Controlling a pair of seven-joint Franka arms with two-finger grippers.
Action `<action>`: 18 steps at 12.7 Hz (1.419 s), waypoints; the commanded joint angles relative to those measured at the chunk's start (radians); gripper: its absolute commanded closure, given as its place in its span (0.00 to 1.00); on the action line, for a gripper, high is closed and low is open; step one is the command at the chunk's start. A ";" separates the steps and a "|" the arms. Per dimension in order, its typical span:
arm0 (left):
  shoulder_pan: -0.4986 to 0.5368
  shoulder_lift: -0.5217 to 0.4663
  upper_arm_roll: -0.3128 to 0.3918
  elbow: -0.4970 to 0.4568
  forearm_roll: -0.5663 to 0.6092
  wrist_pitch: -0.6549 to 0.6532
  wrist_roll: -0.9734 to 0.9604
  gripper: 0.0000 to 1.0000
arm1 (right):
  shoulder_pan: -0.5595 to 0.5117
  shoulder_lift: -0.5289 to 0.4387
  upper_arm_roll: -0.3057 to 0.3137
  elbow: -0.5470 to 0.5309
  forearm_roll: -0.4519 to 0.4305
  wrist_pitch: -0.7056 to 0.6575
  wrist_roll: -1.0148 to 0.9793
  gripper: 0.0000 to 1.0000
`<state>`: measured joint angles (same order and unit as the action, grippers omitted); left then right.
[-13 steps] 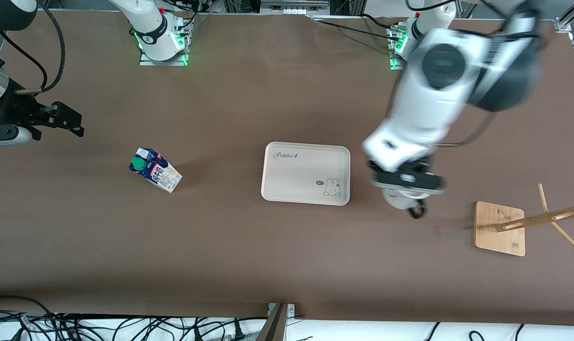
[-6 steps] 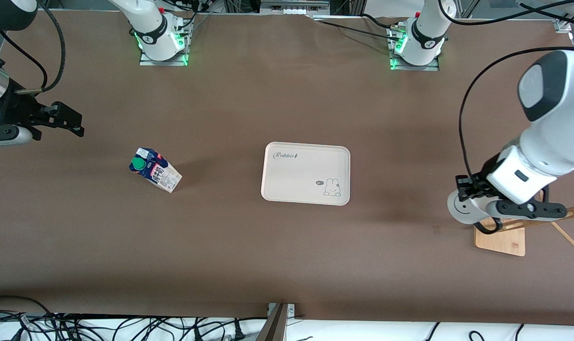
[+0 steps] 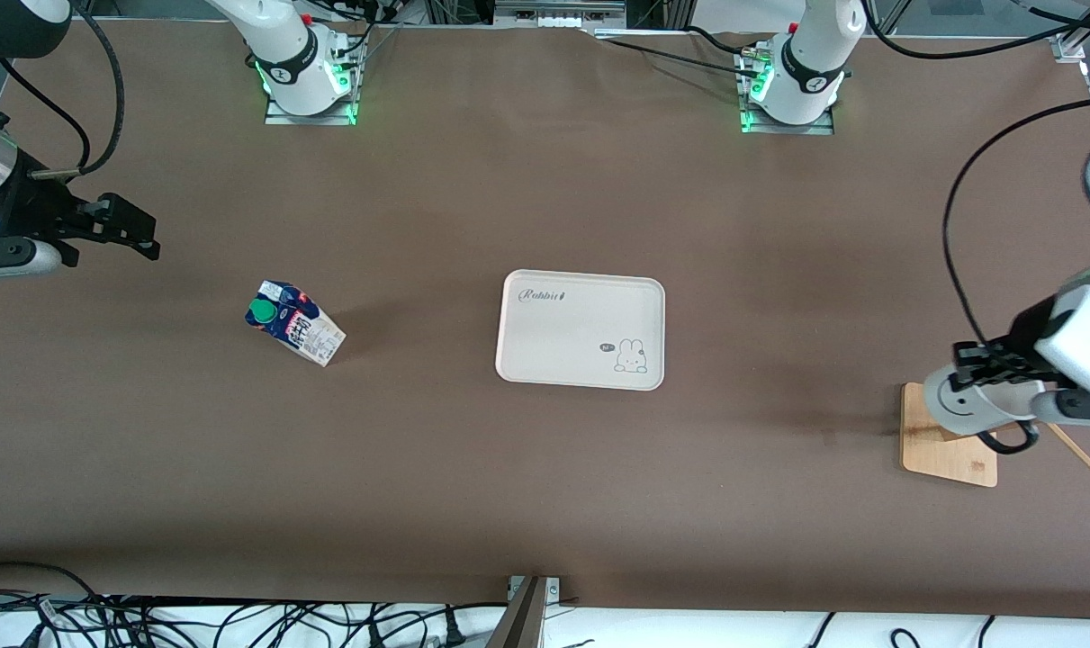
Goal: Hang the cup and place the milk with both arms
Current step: 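Hang the mug handle onto a stand peg with the left gripper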
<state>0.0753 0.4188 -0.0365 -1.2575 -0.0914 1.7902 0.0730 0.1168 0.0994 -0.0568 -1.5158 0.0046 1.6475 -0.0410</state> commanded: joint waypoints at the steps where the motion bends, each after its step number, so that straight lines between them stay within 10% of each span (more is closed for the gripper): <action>1: 0.032 0.006 -0.006 0.021 -0.037 -0.003 0.068 1.00 | 0.001 -0.007 0.000 -0.009 -0.006 0.009 0.000 0.00; 18: 0.101 -0.002 -0.005 -0.005 -0.091 -0.101 0.076 1.00 | 0.001 -0.007 0.000 -0.009 -0.006 0.009 0.000 0.00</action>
<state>0.1631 0.4297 -0.0380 -1.2603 -0.1591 1.7167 0.1236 0.1168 0.0995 -0.0568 -1.5158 0.0046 1.6475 -0.0410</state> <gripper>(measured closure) 0.930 0.000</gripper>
